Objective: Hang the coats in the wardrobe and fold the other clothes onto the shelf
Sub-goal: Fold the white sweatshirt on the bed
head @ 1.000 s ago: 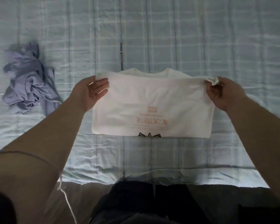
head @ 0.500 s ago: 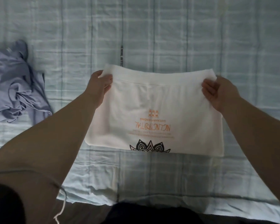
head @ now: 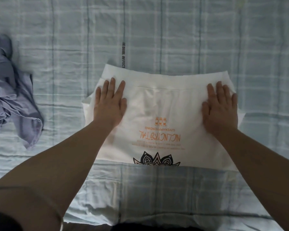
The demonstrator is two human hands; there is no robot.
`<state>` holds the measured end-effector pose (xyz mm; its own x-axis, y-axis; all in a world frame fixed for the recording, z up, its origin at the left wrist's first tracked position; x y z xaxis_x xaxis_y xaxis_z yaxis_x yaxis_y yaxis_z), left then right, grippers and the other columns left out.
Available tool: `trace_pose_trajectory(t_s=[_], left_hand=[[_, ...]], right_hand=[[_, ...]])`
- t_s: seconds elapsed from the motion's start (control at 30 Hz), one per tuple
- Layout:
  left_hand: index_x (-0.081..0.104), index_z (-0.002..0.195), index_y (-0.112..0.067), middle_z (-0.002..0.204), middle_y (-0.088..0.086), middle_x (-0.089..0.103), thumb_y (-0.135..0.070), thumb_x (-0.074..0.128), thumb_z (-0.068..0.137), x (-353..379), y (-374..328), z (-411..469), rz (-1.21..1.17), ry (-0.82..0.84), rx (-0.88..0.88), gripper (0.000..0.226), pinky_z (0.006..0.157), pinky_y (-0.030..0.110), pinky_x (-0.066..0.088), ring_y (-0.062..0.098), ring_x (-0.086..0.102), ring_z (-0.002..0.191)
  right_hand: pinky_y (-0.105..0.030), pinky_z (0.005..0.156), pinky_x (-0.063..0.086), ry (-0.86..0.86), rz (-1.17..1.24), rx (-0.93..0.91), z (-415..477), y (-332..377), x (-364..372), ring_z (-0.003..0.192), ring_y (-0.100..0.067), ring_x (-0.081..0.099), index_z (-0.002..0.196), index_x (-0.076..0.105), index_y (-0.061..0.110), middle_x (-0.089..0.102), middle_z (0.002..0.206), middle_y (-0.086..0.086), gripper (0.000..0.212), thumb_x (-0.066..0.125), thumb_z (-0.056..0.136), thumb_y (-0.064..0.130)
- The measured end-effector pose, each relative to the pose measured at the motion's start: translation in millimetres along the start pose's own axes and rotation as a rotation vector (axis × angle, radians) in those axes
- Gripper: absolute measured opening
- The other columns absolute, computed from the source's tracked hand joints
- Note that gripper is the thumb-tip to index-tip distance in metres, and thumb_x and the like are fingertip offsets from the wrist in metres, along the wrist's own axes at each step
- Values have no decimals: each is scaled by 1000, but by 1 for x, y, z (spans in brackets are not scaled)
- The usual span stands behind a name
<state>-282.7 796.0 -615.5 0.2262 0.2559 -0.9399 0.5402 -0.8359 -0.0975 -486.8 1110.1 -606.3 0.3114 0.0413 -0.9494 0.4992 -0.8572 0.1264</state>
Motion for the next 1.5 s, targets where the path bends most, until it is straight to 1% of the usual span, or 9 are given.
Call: trace_pose_trajectory(t_s=[0.23,0.43,0.77,0.93,1.03,1.1,1.17,1.33,1.5], left_hand=[[11,158,-26,166,13,6,-41,26,102,-1,-3,-9,-50,-27,3,60,123,49,1,30,1,153],[16,158,-21,165,17,12,-41,32,100,5,-21,-100,10,-9,75,63,122,56,8,33,6,153],[10,159,-28,166,8,7,-53,24,96,50,-5,-134,119,22,-37,69,122,56,0,30,1,153],[15,158,-24,165,12,12,-49,26,96,33,-14,-139,71,17,-60,67,121,58,2,32,3,153],[35,150,-11,159,17,29,-38,37,95,1,-63,-130,-24,-90,98,61,122,56,9,35,14,151],[51,136,-5,143,18,49,-28,42,93,-19,-124,-116,-159,-150,313,50,118,51,26,38,34,142],[60,122,-6,121,13,62,-20,45,90,-33,-187,-98,-279,-144,407,38,102,45,45,34,52,121],[53,111,-13,97,6,60,-22,51,95,-32,-319,-53,-525,106,209,19,78,39,48,26,59,90],[42,118,-10,113,10,57,-55,57,92,-7,-389,-31,-339,201,-33,54,72,36,38,31,61,104]], right_hand=[[-49,122,1,-53,49,-33,-1,1,0,152,-28,6,157,12,19,11,164,-11,62,27,100,37],[-52,122,6,-58,55,-190,-88,23,-16,152,-30,7,156,16,9,14,163,-15,64,32,98,32],[-55,121,9,-37,-44,-109,-152,1,42,150,-29,18,155,24,15,24,161,-10,65,37,95,37],[-53,121,12,-77,120,-127,-153,0,28,148,-28,23,152,33,12,29,159,-10,62,38,94,34],[-50,120,19,-152,329,-84,-159,-17,5,145,-28,29,143,45,8,39,154,-12,54,45,91,22],[-48,118,24,-227,413,49,-169,-39,-4,141,-29,35,138,49,7,45,148,-12,52,50,87,15],[-45,116,29,-256,535,278,-182,-68,-1,136,-31,39,137,49,6,47,144,-14,54,58,84,8],[-48,108,40,-91,851,658,-202,-101,20,125,-29,49,143,41,8,51,136,-12,63,65,85,15],[-38,87,51,96,954,716,-201,-104,23,102,-23,62,124,49,23,61,110,2,38,63,89,29]])
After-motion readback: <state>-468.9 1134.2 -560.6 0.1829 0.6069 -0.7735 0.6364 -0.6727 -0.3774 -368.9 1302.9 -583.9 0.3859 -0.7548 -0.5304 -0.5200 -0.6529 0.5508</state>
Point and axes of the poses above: each hand's wrist, its own z-axis towards the middle knuckle, its own x-axis out of the palm, y = z × x, the point moved 8 cm from there along z, towards the middle knuckle
